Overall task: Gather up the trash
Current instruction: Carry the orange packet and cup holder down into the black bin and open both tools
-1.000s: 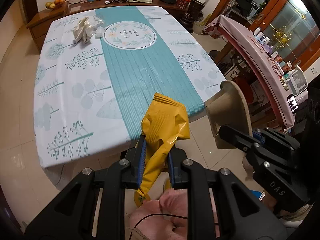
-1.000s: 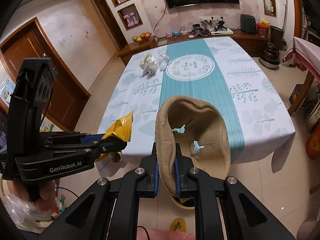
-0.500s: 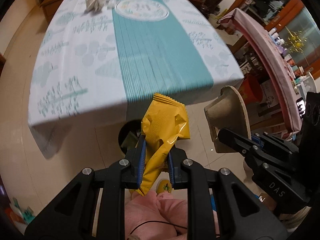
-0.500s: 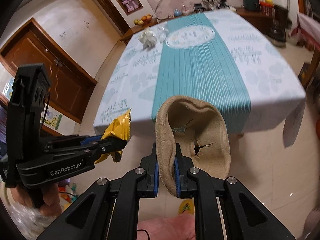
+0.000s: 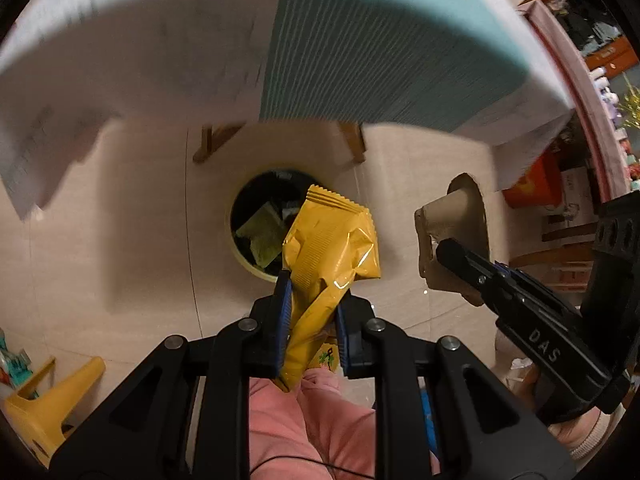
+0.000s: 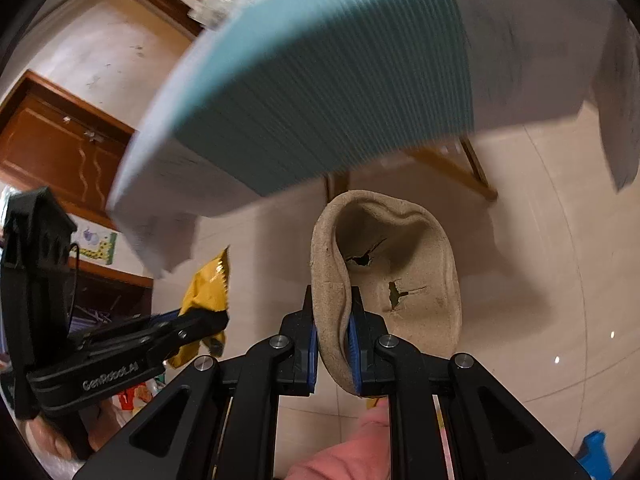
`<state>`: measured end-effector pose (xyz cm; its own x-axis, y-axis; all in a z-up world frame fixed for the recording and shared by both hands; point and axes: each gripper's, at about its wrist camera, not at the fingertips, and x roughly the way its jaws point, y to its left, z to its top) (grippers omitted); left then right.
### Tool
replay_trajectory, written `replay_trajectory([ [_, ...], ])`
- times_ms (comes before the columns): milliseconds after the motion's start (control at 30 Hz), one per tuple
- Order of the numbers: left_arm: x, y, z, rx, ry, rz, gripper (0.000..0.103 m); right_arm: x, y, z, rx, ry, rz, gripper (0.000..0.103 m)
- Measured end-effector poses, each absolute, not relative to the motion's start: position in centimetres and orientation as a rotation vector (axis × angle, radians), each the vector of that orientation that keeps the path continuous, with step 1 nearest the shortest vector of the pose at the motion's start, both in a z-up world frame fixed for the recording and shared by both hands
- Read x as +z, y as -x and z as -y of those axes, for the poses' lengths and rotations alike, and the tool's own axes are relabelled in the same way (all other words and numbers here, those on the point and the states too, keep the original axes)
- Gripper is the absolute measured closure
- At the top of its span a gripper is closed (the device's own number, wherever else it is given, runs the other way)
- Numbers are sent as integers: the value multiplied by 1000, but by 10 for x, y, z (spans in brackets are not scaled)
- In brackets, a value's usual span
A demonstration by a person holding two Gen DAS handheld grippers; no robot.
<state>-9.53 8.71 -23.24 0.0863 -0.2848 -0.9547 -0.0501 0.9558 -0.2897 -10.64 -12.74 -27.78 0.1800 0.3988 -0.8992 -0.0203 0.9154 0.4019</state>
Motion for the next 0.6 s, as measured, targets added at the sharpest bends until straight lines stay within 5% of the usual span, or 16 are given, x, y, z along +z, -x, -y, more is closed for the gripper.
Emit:
replay_trajectory([
  [500,-394,73,-74,-131,282,-1537,86,-459,92,117,233,-432,-1452,90],
  [600,-410,65,-71,-138,270,-1537,81,-478,89,113,223,-435,-1470,73],
])
